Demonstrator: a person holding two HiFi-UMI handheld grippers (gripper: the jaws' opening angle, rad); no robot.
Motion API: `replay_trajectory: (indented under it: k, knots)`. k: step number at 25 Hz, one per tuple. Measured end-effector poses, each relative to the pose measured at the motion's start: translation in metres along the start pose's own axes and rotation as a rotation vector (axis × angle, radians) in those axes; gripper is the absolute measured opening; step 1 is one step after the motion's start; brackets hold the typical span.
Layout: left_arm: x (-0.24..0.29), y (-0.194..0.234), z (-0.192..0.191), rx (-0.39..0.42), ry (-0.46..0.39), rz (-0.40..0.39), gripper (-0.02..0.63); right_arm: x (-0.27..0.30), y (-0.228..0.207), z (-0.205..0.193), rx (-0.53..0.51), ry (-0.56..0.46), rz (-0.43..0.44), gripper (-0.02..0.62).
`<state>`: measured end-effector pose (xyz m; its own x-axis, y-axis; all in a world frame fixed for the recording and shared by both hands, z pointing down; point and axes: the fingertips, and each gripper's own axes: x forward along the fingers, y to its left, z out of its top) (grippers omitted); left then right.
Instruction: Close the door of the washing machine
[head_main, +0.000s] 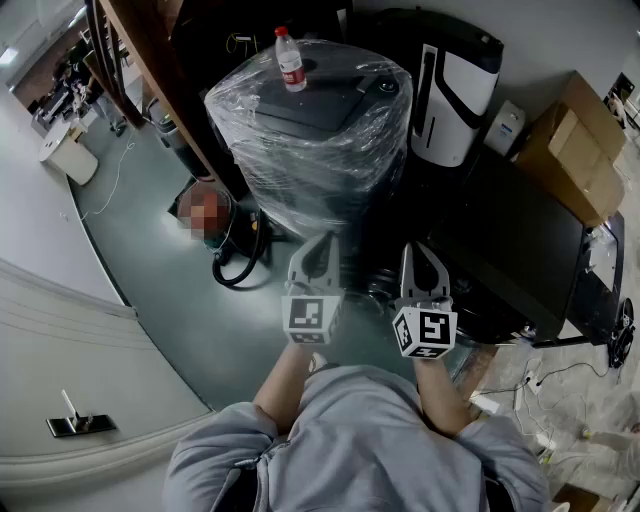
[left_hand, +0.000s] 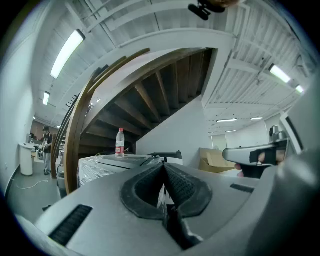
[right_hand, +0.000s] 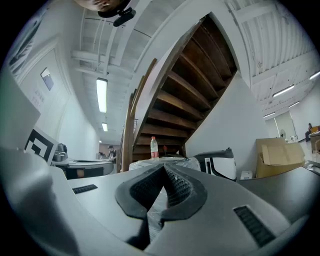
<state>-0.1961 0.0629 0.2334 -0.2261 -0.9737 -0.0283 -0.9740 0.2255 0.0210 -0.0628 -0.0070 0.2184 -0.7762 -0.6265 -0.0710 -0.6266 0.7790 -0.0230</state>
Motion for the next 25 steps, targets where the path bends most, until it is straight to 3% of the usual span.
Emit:
replay_trajectory:
  k: [16, 25]
  knots:
    - [0.007, 0.01, -0.007, -0.014, 0.007, 0.001, -0.002, 0.012, 0.003, -0.014, -0.017, 0.033, -0.017, -0.002]
    - [0.015, 0.028, -0.025, -0.011, 0.033, 0.009, -0.002, 0.03, 0.004, -0.046, -0.006, 0.103, -0.013, 0.0]
